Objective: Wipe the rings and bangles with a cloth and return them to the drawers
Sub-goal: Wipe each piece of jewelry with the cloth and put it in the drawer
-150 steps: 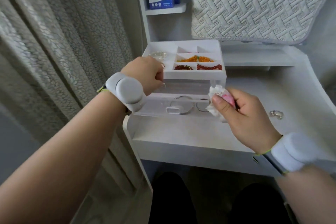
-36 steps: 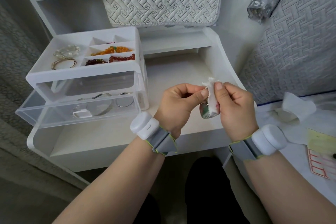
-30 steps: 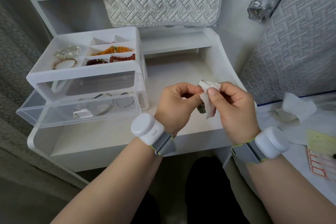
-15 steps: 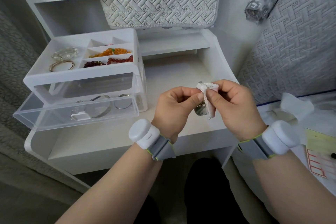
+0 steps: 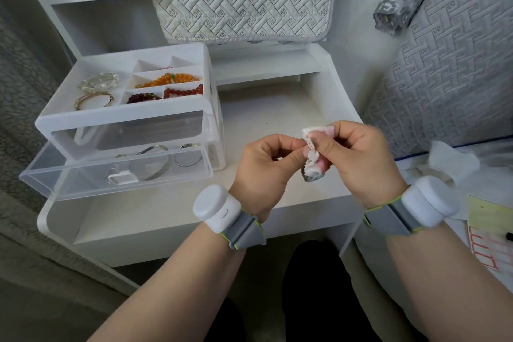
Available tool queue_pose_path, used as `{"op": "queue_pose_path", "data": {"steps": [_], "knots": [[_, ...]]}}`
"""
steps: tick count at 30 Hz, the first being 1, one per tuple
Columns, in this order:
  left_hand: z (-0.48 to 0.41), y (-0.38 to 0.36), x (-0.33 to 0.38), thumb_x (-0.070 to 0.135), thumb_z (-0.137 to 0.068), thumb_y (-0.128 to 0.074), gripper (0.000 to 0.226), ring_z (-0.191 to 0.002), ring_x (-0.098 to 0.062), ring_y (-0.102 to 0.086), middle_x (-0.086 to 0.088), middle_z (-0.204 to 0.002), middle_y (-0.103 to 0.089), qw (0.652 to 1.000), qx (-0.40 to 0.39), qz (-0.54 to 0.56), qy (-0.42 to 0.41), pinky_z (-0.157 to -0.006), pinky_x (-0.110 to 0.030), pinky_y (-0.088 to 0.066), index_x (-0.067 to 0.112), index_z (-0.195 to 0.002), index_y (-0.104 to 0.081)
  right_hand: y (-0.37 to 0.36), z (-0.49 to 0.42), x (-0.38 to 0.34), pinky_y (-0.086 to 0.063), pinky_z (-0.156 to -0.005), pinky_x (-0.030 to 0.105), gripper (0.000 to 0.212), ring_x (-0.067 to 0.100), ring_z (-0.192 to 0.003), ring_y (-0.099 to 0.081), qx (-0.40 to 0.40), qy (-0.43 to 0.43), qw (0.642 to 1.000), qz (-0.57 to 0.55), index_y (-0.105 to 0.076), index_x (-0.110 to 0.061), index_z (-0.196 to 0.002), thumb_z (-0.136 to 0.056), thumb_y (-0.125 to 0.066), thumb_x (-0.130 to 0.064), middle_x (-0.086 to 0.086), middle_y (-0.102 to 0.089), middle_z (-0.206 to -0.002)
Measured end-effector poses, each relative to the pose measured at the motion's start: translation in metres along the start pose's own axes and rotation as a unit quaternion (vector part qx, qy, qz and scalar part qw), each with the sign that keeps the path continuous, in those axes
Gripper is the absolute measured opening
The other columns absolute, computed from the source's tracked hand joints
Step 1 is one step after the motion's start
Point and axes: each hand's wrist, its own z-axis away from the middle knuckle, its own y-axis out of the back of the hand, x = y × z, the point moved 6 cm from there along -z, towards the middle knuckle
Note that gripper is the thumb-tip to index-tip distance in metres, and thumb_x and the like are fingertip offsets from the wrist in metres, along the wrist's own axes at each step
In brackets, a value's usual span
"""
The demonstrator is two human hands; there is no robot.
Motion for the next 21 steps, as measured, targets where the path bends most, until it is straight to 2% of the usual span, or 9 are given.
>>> {"op": "queue_pose_path", "data": {"steps": [3, 6, 9, 10, 12, 14, 17, 19, 21], "knots": [[-0.003, 0.002, 0.000, -0.001, -0.078, -0.067, 0.012, -0.066, -0.017, -0.061, -0.004, -0.067, -0.068, 1.000, -0.007, 0.019, 0.007, -0.068, -0.026, -0.052, 0.009, -0.072, -0.067, 0.002, 0.000, 0.004, -0.054, -0.058, 0.022, 0.008, 0.016, -0.058, -0.065, -0.031, 0.001, 0.999, -0.043, -0.067, -0.007, -0.083, -0.081, -0.062, -0.013, 0.003, -0.070, -0.064], [-0.005, 0.003, 0.000, -0.007, -0.081, -0.060, 0.013, -0.059, -0.010, -0.060, 0.000, -0.062, -0.067, 0.998, -0.013, 0.054, 0.030, -0.061, -0.019, -0.051, 0.004, -0.074, -0.064, 0.004, 0.001, 0.010, -0.057, -0.063, 0.028, 0.009, 0.025, -0.067, -0.064, -0.040, -0.005, 0.997, -0.060, -0.069, -0.015, -0.088, -0.081, -0.064, -0.012, 0.010, -0.071, -0.075], [-0.002, -0.003, 0.003, -0.007, -0.082, -0.059, 0.015, -0.057, -0.006, -0.059, 0.004, -0.060, -0.065, 0.997, -0.034, 0.056, 0.029, -0.060, -0.015, -0.048, 0.004, -0.074, -0.062, 0.006, 0.001, 0.009, -0.051, -0.053, 0.032, 0.017, 0.031, -0.058, -0.058, 0.000, 0.013, 1.000, -0.006, -0.066, -0.006, -0.084, -0.082, -0.058, -0.021, 0.025, -0.065, -0.069], [0.000, -0.006, 0.004, -0.008, -0.083, -0.058, 0.016, -0.055, -0.003, -0.058, 0.006, -0.057, -0.064, 0.997, -0.041, 0.057, 0.028, -0.058, -0.012, -0.046, 0.004, -0.073, -0.061, 0.007, 0.001, 0.009, -0.049, -0.051, 0.032, 0.023, 0.028, -0.055, -0.058, 0.016, 0.018, 1.000, 0.012, -0.065, -0.003, -0.081, -0.083, -0.057, -0.025, 0.024, -0.064, -0.065], [0.003, -0.011, 0.005, -0.009, -0.083, -0.055, 0.018, -0.049, 0.001, -0.055, 0.009, -0.052, -0.062, 0.996, -0.053, 0.065, 0.035, -0.053, -0.009, -0.043, 0.004, -0.072, -0.059, 0.007, 0.000, 0.008, -0.044, -0.046, 0.026, 0.034, 0.018, -0.047, -0.055, 0.044, 0.024, 0.998, 0.023, -0.061, -0.003, -0.069, -0.085, -0.056, -0.033, 0.010, -0.059, -0.050], [0.005, -0.014, 0.003, -0.005, -0.083, -0.057, 0.017, -0.050, 0.001, -0.055, 0.009, -0.054, -0.062, 0.994, -0.062, 0.075, 0.050, -0.054, -0.009, -0.042, 0.006, -0.071, -0.060, 0.008, 0.000, 0.010, -0.043, -0.048, 0.025, 0.046, 0.019, -0.043, -0.052, 0.067, 0.016, 0.998, -0.002, -0.057, -0.005, -0.059, -0.085, -0.057, -0.043, 0.008, -0.055, -0.046], [0.005, -0.012, -0.001, 0.016, -0.074, -0.063, 0.004, -0.059, -0.005, -0.054, 0.005, -0.063, -0.064, 0.990, -0.078, 0.081, 0.086, -0.061, -0.019, -0.037, 0.013, -0.073, -0.064, 0.009, 0.000, 0.016, -0.046, -0.058, 0.048, 0.067, 0.031, -0.059, -0.050, 0.101, -0.014, 0.990, -0.099, -0.055, 0.003, -0.067, -0.070, -0.067, -0.063, 0.029, -0.051, -0.064], [0.005, -0.012, -0.006, 0.020, -0.070, -0.067, 0.009, -0.061, -0.006, -0.054, 0.003, -0.065, -0.064, 0.983, -0.098, 0.097, 0.122, -0.062, -0.022, -0.035, 0.013, -0.075, -0.065, 0.011, 0.000, 0.019, -0.044, -0.066, 0.055, 0.063, 0.033, -0.072, -0.049, 0.112, -0.027, 0.984, -0.135, -0.062, -0.004, -0.066, -0.064, -0.069, -0.066, 0.029, -0.049, -0.074], [0.006, -0.015, -0.010, 0.016, -0.074, -0.070, 0.003, -0.062, -0.007, -0.054, 0.002, -0.066, -0.063, 0.973, -0.118, 0.122, 0.157, -0.061, -0.021, -0.036, 0.015, -0.071, -0.068, 0.010, 0.001, 0.018, -0.041, -0.071, 0.052, 0.055, 0.034, -0.076, -0.048, 0.087, -0.021, 0.984, -0.153, -0.070, -0.012, -0.074, -0.066, -0.068, -0.066, 0.027, -0.049, -0.078]]}}
